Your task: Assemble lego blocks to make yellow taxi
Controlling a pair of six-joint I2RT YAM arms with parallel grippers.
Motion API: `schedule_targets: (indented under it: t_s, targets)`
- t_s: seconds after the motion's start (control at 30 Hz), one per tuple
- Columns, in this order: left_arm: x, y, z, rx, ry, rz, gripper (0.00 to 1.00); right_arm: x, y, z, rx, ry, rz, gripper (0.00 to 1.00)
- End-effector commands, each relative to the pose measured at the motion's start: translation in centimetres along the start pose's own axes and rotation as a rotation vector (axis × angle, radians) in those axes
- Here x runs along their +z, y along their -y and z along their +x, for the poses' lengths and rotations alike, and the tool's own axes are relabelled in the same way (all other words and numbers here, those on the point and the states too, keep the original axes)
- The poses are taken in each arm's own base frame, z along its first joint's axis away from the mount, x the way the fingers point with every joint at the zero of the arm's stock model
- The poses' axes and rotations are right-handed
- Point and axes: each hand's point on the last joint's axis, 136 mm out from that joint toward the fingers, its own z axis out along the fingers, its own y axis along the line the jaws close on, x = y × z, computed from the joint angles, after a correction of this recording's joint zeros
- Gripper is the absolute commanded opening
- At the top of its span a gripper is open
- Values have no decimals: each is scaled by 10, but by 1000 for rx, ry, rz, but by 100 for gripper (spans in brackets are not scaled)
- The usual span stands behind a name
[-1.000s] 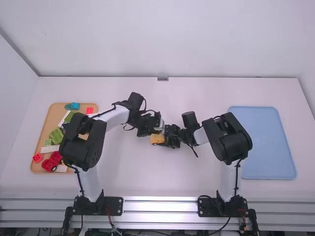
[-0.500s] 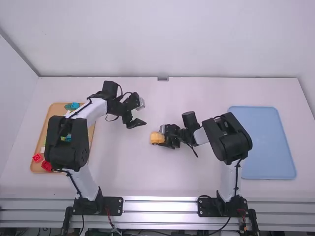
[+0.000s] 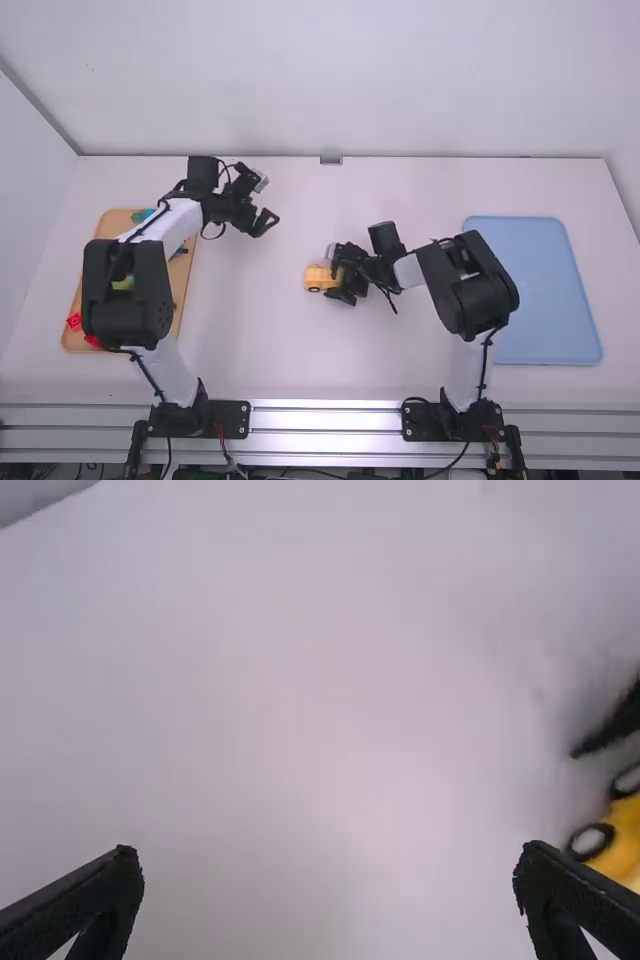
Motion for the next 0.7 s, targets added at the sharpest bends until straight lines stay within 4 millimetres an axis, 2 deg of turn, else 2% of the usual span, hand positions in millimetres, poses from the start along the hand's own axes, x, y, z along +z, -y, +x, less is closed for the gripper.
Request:
schedule_targets:
  t_s: [0.0, 0.03, 0.1, 0.13, 0.2, 0.27, 0.4, 0.47, 0.53, 0.67]
  targets:
    - [-34, -54, 0, -396, 42, -201, 99, -22, 19, -10, -12, -73, 120, 99]
    - [-38, -62, 3, -460, 48, -225, 99, -25, 20, -10, -10, -89, 133, 98]
    - [-53, -88, 17, -711, 76, -304, 99, -40, 24, -13, -9, -138, 184, 99]
    - [-67, -107, 34, -945, 97, -366, 99, -51, 26, -17, -16, -161, 219, 99]
    - [-82, -123, 57, -1163, 99, -433, 99, -61, 29, -22, -23, -175, 252, 99]
    - [-102, -135, 92, -1413, 86, -494, 99, -71, 31, -34, -40, -162, 278, 98]
    - [-124, -129, 127, -1631, 26, -406, 99, -78, 33, -45, -66, -137, 298, 99]
    - [-132, -128, 137, -1654, 5, -381, 99, -78, 35, -47, -74, -131, 306, 99]
    - [-147, -133, 159, -1719, -15, -449, 99, -78, 36, -49, -79, -126, 310, 99]
    - [-158, -134, 181, -1756, -63, -542, 99, -78, 36, -49, -81, -124, 312, 99]
